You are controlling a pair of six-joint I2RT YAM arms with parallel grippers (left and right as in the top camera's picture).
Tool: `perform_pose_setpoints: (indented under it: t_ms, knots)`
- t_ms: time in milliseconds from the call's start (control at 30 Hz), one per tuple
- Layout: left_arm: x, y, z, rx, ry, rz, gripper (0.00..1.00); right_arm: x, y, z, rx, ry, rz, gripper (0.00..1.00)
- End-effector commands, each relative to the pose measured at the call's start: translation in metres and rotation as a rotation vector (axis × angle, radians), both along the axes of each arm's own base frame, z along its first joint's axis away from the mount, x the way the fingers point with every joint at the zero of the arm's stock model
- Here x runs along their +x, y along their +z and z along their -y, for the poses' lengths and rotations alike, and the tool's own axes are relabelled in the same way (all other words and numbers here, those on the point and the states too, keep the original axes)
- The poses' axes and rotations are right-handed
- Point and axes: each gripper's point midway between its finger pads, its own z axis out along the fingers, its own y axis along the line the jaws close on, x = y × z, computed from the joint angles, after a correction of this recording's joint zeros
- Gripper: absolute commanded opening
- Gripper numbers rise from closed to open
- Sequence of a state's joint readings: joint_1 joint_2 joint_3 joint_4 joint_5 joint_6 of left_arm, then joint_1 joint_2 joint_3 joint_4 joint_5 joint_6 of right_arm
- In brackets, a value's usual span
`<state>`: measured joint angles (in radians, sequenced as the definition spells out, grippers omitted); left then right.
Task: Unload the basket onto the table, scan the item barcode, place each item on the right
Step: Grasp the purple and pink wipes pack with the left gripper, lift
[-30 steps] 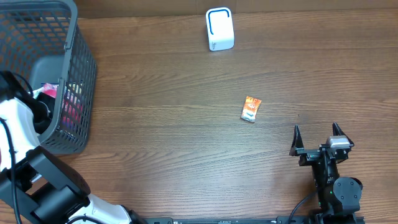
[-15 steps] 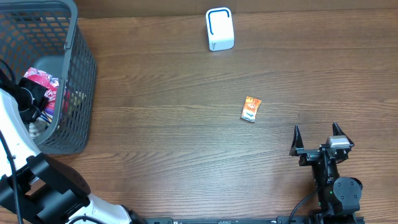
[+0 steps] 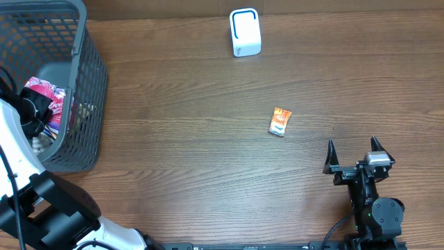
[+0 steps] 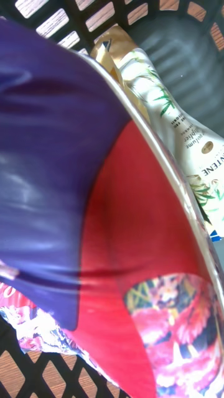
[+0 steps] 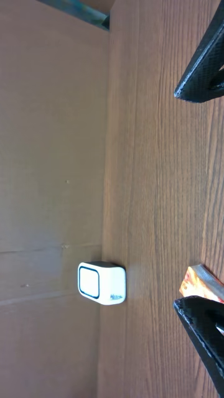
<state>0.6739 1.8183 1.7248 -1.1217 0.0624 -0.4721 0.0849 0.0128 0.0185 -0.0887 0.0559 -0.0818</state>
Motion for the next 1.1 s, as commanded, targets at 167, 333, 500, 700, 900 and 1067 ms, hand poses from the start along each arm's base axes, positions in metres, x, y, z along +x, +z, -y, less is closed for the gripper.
perform_pose_setpoints:
  t_ms: [167, 333, 500, 700, 900, 1067]
  knots:
    - [0.0056, 0.0082, -0.0055, 0.038, -0.003, 0.019, 0.14, 0.0001, -0.0006, 0.0014, 0.007, -0.007, 0.008, 1.00]
    - [0.0057, 0.0083, -0.0056, 0.038, -0.003, 0.020, 0.22, 0.0001, -0.0006, 0.0014, 0.007, -0.007, 0.008, 1.00]
    - [0.0056, 0.0082, -0.0056, 0.038, -0.003, 0.019, 0.12, 0.0001, -0.0006, 0.0014, 0.007, -0.007, 0.008, 1.00]
    - [0.0056, 0.0082, -0.0056, 0.038, -0.003, 0.019, 0.04, 0.0001, -0.0006, 0.0014, 0.007, -0.007, 0.008, 1.00]
    - [0.0071, 0.0090, -0.0067, 0.043, -0.003, 0.026, 0.25, 0.0001, -0.0006, 0.0014, 0.007, -0.007, 0.008, 1.00]
    - [0.0070, 0.0089, -0.0066, 0.043, -0.003, 0.025, 0.05, 0.0001, -0.0006, 0.0014, 0.007, -0.007, 0.008, 1.00]
